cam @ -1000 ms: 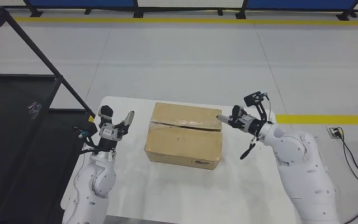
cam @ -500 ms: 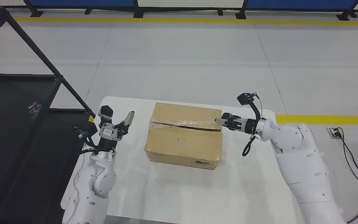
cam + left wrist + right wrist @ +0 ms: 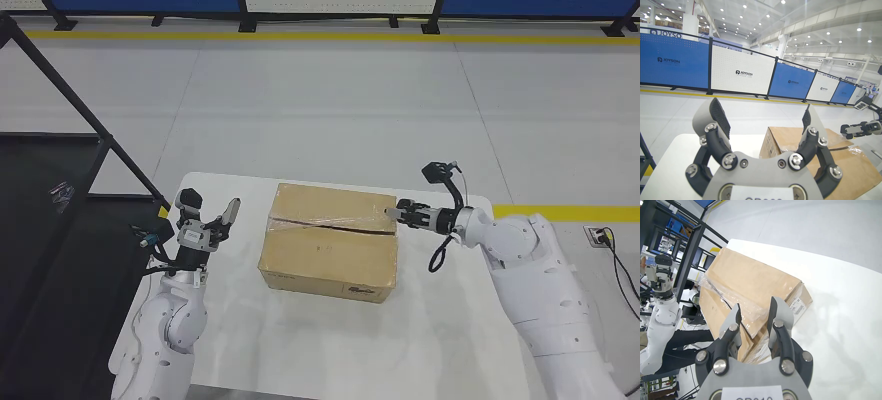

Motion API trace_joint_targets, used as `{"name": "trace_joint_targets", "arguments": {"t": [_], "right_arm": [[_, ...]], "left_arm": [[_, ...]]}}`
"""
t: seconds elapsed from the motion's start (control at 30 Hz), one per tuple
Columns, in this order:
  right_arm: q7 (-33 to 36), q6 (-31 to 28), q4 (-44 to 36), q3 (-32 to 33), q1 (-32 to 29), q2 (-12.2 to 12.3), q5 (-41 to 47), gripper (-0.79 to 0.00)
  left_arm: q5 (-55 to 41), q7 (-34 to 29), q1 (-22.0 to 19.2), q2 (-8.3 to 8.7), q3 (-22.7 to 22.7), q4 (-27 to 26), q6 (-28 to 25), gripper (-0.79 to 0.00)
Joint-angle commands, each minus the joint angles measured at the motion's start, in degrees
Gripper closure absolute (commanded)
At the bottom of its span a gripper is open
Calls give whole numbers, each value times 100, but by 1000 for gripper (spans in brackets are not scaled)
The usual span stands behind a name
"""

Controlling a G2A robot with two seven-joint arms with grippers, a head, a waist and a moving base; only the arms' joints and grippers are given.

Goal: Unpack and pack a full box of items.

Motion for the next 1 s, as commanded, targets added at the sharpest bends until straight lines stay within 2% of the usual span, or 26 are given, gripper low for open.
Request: {"name": "trace_joint_targets", "arguments": {"t": [0.0,0.1,0.13,0.53,0.77,0.97], "right_arm": [[1,48,-7,-38,14,4,-11,-252],[-39,103,-15,-82,29,13,-40,-40],[-52,118,-19,-94,31,17,-51,0],[-385,38,-392,-30,-169,102,-29,0],[-453,-366,-958,162,-533,183,365,0],[-473,-319,-1598,255,-864,250,414,0]], "left_arm": [[0,0,0,0,0,0,0,-785],[0,0,0,0,0,0,0,-785],[0,0,0,0,0,0,0,-785],[0,0,0,0,0,0,0,-785],[0,0,0,0,0,0,0,-785],[0,0,0,0,0,0,0,-785]]}}
